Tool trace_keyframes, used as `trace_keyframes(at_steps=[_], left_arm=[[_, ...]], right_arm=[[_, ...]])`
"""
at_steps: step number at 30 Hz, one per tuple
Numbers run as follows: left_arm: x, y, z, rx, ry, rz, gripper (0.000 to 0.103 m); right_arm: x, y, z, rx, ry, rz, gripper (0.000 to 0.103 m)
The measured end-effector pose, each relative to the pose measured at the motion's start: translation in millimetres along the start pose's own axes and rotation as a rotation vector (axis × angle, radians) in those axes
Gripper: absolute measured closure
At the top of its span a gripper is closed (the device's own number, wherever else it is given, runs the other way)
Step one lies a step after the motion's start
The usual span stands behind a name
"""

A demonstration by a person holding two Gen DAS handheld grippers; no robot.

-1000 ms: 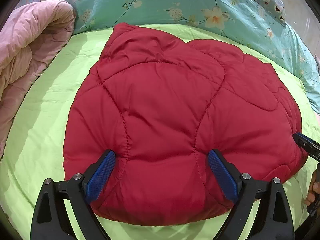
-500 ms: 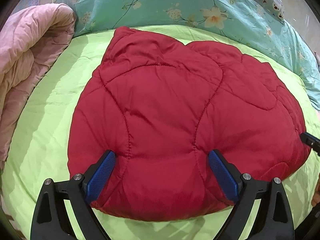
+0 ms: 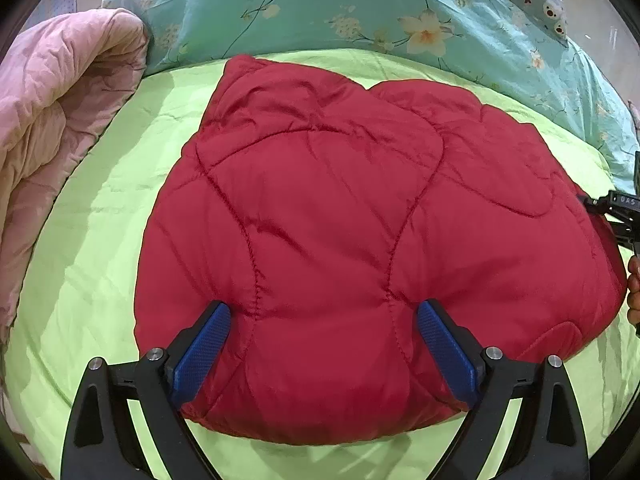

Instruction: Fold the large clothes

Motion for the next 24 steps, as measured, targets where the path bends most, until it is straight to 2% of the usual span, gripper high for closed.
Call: trace_keyframes(at_steps=[2, 5, 7, 9, 11, 13, 14, 17, 20, 22, 24], left_arm=[[3, 1, 1, -0.006, -0.004, -0.001, 0.008], [7, -4, 1, -0.007, 0.005, -0.010, 0.007], [8, -11, -2, -0.004, 0.016, -0.015, 0.005], [8, -18, -4, 0.004, 0.012, -0.014, 0.000], [9, -25, -6, 0.002, 0.017, -0.017, 0.000], [11, -27, -7, 0.008, 0.015, -0.018, 0.000], [11, -27, -7, 0.010, 0.012, -0.017, 0.000], [10, -27, -6, 0.011, 0.008, -0.013, 0.000], [10, -26, -5, 0.012, 0.009, -0.009, 0.000], [10, -26, -5, 0.015, 0.011, -0.010, 0.000], [11, -26, -4, 0.013, 0.011, -0.013, 0.000]], right_arm=[[-1, 9, -9, -0.017, 0.049, 0.022, 0.087], [0, 23, -21, -0.061, 0.104, 0.076, 0.089], [-2, 17, -18, -0.092, 0.109, 0.078, 0.089], [-5, 1, -13, -0.113, 0.106, 0.068, 0.080], [-4, -2, -12, -0.121, 0.104, 0.071, 0.077], [-2, 3, -13, -0.127, 0.102, 0.077, 0.069], [0, 10, -15, -0.147, 0.111, 0.095, 0.063], [-1, 46, -29, -0.227, 0.176, 0.205, 0.060], [-20, 77, -61, -0.246, 0.298, 0.309, 0.046], [-38, 75, -81, -0.217, 0.383, 0.291, 0.046], [-56, 53, -85, -0.227, 0.434, 0.193, 0.046]])
Point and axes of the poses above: each gripper's, at about its wrist camera, not at the fingertips, and y roughly against the way its jaws point, z to its right, x to its top, the point moved 7 cm from there along -y, roughly the way its jaws point, and after that the axes turned 3 degrees about z, right-handed, at the moved point
